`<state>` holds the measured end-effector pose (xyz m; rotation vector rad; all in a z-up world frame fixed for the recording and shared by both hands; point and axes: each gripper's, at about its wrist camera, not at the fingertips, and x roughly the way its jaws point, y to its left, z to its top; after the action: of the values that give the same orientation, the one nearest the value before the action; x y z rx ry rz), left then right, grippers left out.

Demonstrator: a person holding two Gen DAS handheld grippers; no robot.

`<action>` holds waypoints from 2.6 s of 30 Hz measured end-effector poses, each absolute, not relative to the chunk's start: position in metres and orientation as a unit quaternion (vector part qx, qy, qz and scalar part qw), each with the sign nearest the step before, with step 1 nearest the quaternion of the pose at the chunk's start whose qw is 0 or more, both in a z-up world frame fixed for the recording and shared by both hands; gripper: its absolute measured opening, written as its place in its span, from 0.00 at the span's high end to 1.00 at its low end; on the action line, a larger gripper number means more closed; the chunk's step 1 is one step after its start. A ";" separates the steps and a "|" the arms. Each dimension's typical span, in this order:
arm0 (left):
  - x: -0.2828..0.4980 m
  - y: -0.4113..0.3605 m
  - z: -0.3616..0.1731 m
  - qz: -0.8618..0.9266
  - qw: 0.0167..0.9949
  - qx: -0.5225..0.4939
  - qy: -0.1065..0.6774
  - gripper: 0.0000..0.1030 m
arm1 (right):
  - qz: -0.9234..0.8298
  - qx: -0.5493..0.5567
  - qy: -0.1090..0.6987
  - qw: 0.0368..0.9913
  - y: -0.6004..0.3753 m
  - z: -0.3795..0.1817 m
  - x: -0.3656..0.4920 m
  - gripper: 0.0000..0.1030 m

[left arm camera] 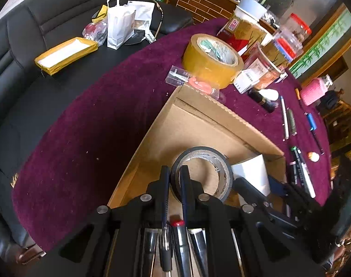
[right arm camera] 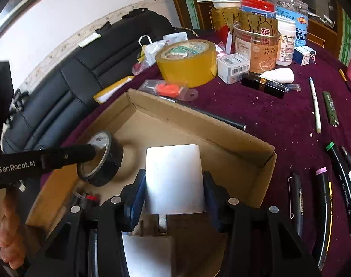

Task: Organize rigid objects
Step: 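Lower the charger into the tray with the right tool while the left tool places the tape roll, then open both tools and withdraw them toward the remaining markers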

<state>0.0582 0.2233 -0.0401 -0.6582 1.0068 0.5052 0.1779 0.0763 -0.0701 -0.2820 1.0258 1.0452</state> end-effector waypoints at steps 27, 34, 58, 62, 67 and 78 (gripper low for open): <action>0.073 0.218 -0.058 0.259 0.787 -0.265 0.494 0.90 | 0.471 -0.197 0.438 0.740 0.083 -0.075 0.164 0.47; 0.054 0.216 -0.040 0.257 0.803 -0.288 0.454 0.55 | 0.506 -0.127 0.440 0.731 0.067 -0.061 0.174 0.41; 0.057 0.032 0.002 0.156 0.842 -0.264 0.445 0.35 | 0.491 0.001 0.464 0.738 -0.114 -0.030 0.247 0.68; 0.062 0.020 -0.001 0.152 0.842 -0.249 0.453 0.35 | 0.472 0.027 0.483 0.737 -0.118 -0.052 0.263 0.74; 0.070 0.017 -0.011 0.148 0.835 -0.254 0.464 0.35 | 0.469 0.011 0.489 0.735 -0.113 -0.063 0.262 0.78; 0.075 0.022 -0.018 0.144 0.832 -0.264 0.467 0.35 | 0.450 -0.059 0.475 0.753 -0.090 -0.075 0.247 0.78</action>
<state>0.0748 0.0218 -0.0178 -0.5598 0.9899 0.3059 0.2475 -0.0904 -0.0751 -0.1285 1.0377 0.9829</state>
